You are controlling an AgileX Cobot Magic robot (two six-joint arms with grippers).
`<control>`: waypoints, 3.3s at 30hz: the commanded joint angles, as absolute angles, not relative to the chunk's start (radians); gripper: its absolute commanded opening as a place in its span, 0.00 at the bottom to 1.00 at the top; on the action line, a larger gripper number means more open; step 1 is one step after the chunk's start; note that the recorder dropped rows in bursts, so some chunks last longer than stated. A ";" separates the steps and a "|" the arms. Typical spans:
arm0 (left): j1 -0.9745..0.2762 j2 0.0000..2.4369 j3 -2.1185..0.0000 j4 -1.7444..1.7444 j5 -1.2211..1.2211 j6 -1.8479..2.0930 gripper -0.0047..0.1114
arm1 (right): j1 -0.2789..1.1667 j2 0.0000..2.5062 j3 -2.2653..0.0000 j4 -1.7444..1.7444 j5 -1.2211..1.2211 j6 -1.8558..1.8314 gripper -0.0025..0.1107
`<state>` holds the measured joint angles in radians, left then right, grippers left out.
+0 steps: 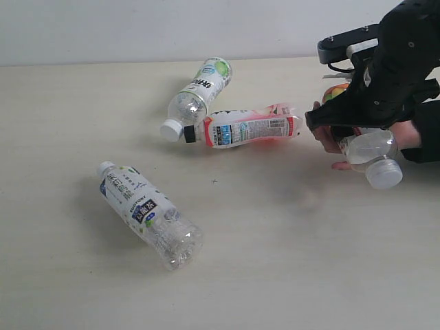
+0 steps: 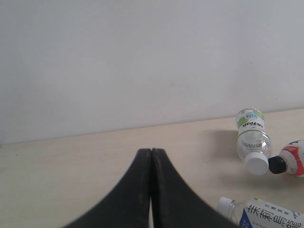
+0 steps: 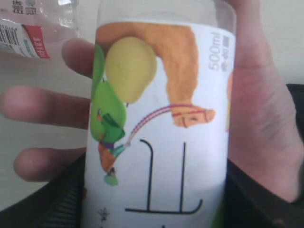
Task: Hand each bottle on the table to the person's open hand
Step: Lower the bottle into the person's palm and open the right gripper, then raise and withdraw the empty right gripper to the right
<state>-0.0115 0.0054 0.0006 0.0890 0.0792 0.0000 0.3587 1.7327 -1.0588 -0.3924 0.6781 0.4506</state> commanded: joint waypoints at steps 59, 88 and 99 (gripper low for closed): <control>-0.010 0.000 0.000 0.089 0.075 0.000 0.04 | 0.371 1.094 -0.637 0.684 0.685 -0.521 0.42; -0.010 0.000 0.000 0.089 0.075 0.000 0.04 | 0.606 0.799 -0.429 0.680 0.346 -0.655 0.02; -0.010 0.000 0.000 0.089 0.075 0.000 0.04 | 0.606 0.466 -0.386 0.807 0.245 -0.650 0.02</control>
